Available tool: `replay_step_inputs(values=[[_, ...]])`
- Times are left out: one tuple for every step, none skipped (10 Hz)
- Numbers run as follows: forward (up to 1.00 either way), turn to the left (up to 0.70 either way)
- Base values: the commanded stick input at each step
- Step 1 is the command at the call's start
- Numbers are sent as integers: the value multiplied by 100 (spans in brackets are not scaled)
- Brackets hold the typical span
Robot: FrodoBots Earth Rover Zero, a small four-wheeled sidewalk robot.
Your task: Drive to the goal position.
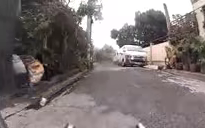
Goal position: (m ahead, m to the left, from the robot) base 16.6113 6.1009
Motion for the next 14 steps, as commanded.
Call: replay_step_inputs(values=[[70, 0], [70, 0], [70, 0], [70, -2], [70, -9], [70, -13], [70, -10], [70, 0], [70, 0], [70, 0], [70, 0], [70, 0], [70, 0], [70, 0]])
